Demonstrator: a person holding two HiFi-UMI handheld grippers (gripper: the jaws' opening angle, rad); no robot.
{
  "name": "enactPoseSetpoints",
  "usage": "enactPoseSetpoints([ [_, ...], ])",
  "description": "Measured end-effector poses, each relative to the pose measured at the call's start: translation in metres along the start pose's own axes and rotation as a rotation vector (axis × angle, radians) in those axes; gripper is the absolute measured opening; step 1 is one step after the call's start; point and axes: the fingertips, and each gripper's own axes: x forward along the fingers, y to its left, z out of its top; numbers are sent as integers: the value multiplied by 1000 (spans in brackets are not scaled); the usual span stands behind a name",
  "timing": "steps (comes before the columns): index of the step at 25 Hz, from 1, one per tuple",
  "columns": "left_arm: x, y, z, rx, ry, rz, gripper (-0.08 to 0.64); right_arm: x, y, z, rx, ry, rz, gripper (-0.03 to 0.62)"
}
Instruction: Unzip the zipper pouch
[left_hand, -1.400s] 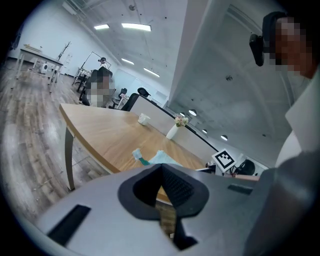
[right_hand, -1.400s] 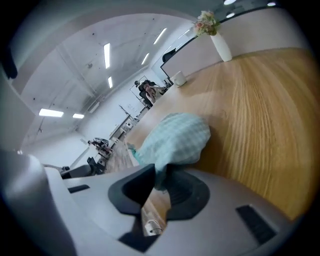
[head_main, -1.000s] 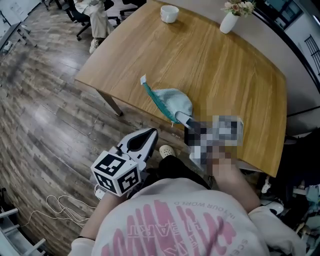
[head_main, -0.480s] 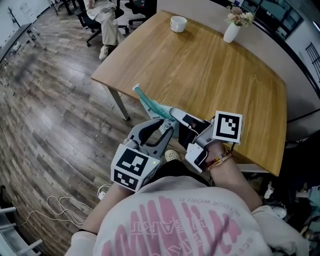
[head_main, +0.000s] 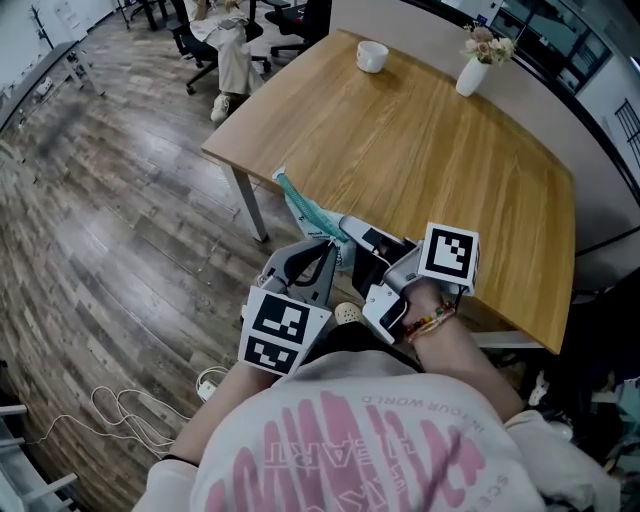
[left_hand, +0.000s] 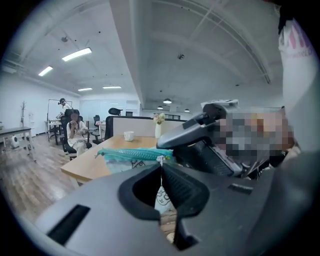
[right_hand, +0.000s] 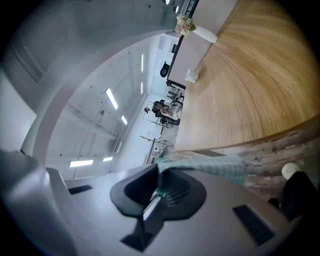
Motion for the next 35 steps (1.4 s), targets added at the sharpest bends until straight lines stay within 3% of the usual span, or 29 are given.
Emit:
enactPoseSetpoints([
  [11, -13, -4, -11, -84, 27, -56, 3, 0, -10, -17, -106, 38, -61, 14],
  [19, -20, -5, -16, -148, 12, -80, 3, -5, -15, -27, -115, 38, -79, 11],
  [21, -20, -7, -16, -128, 19, -89, 3, -6, -18, -28, -120, 40, -89, 11],
  [26, -18, -18, -18, 17, 85, -118, 2, -12, -27, -30, -160, 57, -126, 9],
  [35, -20, -11, -18, -3, 109, -128, 2, -17, -32, -34, -169, 70, -131, 8],
])
